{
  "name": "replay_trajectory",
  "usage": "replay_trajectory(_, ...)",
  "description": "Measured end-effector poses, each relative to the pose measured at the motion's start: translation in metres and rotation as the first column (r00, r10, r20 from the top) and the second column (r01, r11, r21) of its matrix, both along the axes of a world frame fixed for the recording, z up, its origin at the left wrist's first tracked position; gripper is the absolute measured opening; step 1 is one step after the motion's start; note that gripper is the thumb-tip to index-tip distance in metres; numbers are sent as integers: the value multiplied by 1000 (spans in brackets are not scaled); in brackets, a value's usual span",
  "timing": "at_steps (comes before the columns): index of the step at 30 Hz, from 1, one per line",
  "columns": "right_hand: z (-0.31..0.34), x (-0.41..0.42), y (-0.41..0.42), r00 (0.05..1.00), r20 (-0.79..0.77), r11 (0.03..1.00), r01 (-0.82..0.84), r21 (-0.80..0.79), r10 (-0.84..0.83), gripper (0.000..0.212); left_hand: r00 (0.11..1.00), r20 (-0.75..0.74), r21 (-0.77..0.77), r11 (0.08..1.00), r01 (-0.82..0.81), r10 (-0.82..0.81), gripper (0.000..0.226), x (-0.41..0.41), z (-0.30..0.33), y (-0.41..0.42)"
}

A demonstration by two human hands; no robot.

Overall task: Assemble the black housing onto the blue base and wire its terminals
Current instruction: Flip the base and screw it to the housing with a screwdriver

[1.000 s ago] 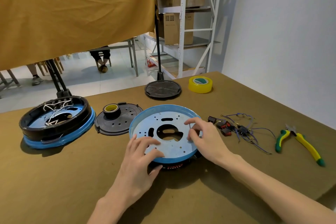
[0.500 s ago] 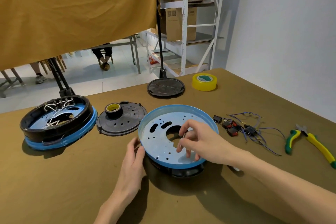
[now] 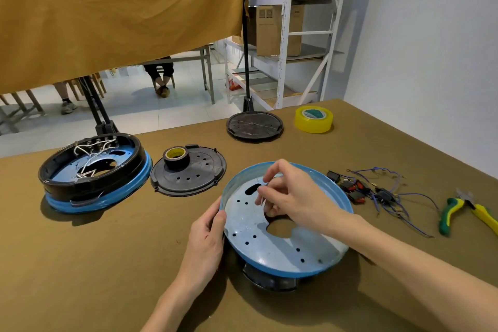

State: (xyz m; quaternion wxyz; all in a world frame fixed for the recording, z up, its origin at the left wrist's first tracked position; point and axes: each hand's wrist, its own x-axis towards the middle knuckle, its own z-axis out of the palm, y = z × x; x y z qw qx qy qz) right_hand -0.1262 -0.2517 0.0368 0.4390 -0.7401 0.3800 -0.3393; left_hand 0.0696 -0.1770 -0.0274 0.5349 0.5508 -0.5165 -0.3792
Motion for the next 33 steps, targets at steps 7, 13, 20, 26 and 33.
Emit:
replay_trajectory(7, 10, -3, -13, 993, 98, 998, 61, 2, -61, 11, 993, 16, -12, 994, -113, 113, 48, 3, -6, -1)
replay_trajectory(13, -8, 19, 4, 978, -8, 977, -208, 41, 209, 11, 994, -18, -29, 994, -105, 104, 47, 6, -7, 0)
replay_trajectory(20, -6, 36, 3, 953, -61, 954, -299, -23, 297, 7, 995, -36, -23, 995, -94, 93, 32, 9, -8, -1)
replay_trajectory(26, -9, 34, 2, 954, -82, 949, -297, -105, 289, 6, 995, -17, -18, 995, -95, 94, 32, 9, -7, -1)
replay_trajectory(33, -14, 34, 5, 947, -132, 917, -317, -241, 293, 7, 995, 0, -34, 994, -101, 101, 30, 8, -6, 0)
